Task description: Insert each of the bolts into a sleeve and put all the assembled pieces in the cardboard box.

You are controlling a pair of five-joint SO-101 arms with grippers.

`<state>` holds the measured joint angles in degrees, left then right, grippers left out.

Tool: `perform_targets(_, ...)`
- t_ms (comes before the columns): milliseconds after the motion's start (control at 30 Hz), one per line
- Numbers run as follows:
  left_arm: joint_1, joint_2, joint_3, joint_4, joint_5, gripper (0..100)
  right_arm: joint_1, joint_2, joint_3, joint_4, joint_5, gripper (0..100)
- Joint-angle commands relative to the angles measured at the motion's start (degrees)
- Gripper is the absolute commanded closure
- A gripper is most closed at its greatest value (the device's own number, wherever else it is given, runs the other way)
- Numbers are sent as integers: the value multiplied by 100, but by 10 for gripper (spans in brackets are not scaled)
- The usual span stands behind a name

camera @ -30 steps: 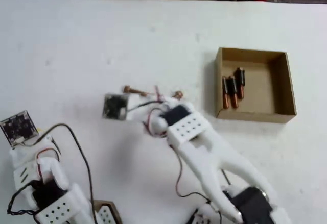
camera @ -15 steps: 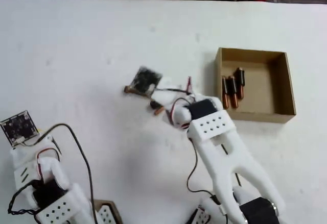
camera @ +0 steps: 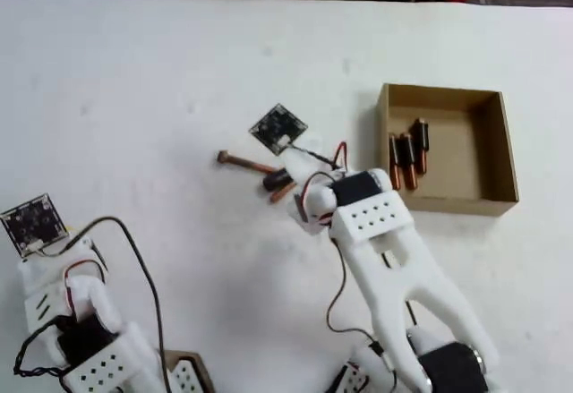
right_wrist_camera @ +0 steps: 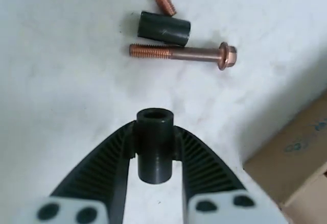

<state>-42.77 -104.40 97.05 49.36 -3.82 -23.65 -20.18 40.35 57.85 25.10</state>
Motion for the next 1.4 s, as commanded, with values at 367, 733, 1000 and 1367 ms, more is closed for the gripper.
perform_targets(367,286,-31,-18,-158,-79,978,875,2281,-1468,-92,-79,978)
perform_targets(733,286,-31,-9,-158,-79,978,857,3459,-1969,-92,-44,975)
perform_targets(1000,286,-31,-9,-158,-79,978,848,3530,-1952,-66,-35,889)
perform_targets(1367,295,-31,-9,-158,-79,978,866,3530,-1925,-48,158,923)
